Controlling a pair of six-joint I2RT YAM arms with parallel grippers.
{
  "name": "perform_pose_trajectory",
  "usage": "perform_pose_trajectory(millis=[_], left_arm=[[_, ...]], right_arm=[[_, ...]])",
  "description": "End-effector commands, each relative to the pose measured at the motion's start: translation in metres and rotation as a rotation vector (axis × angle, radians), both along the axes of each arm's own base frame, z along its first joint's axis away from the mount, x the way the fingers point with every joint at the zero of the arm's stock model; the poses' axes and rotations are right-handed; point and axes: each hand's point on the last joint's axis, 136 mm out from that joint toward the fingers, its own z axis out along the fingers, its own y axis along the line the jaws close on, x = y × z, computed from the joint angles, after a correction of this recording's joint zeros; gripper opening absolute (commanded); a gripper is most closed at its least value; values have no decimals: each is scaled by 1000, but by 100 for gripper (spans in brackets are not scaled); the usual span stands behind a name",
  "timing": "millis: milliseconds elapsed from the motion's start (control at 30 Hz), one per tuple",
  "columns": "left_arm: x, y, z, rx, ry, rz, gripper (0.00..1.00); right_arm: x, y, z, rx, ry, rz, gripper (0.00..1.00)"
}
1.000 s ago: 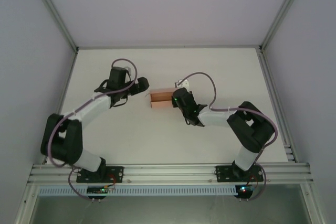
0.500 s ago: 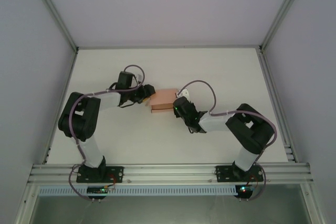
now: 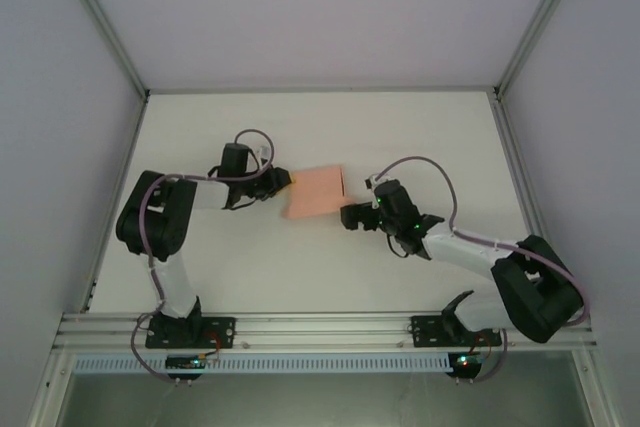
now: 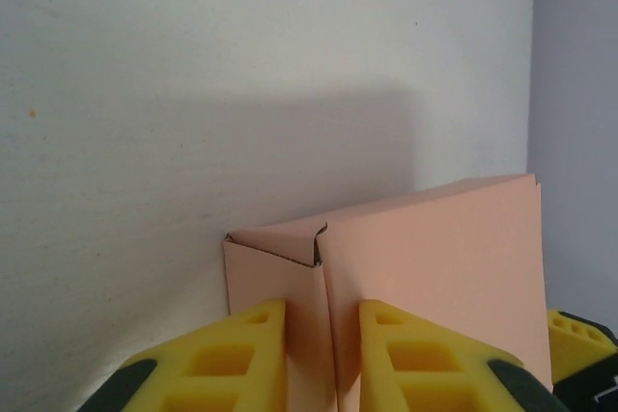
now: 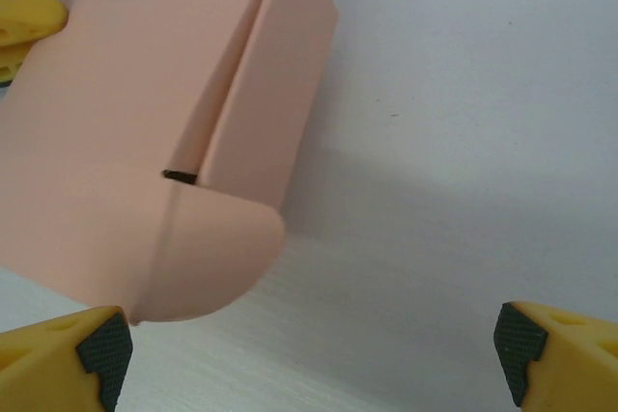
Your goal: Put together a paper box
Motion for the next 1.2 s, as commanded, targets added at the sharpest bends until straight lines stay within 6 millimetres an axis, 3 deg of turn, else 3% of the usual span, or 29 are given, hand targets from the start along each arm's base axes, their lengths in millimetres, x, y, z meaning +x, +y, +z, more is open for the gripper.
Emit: perform_pose_trajectory(millis=[0, 233, 367, 500, 667, 733, 833, 967, 1033, 1067, 1100, 1167], left_arm=[[-18, 17, -47, 35, 134, 36, 17], [-20, 25, -51, 13, 126, 52, 16], [-19, 26, -52, 9, 121, 49, 16], [-18, 25, -50, -2, 112, 44, 17], [-14, 21, -41, -21, 67, 21, 21], [-10, 17, -30, -39, 20, -1, 24], [-2, 9, -8, -51, -61, -43, 29], [4, -1, 33, -22, -210, -102, 49], [6, -5, 59, 13, -316, -136, 71], [4, -5, 71, 48, -375, -153, 90], [2, -8, 85, 84, -445, -176, 100], [-7, -16, 110, 192, -602, -234, 100]], right_arm=[[4, 18, 23, 134, 37, 70, 99], [49, 43, 48, 357, 194, 86, 99], [73, 56, 35, 455, 325, 80, 95], [83, 75, 23, 491, 401, 119, 91], [84, 102, 32, 619, 449, 206, 69], [81, 106, 37, 643, 457, 222, 59], [80, 105, 44, 663, 462, 218, 50], [76, 92, 48, 629, 459, 174, 43], [75, 83, 52, 611, 444, 147, 42], [74, 77, 55, 604, 436, 129, 42], [74, 70, 58, 599, 433, 107, 42], [75, 55, 63, 589, 429, 48, 42]])
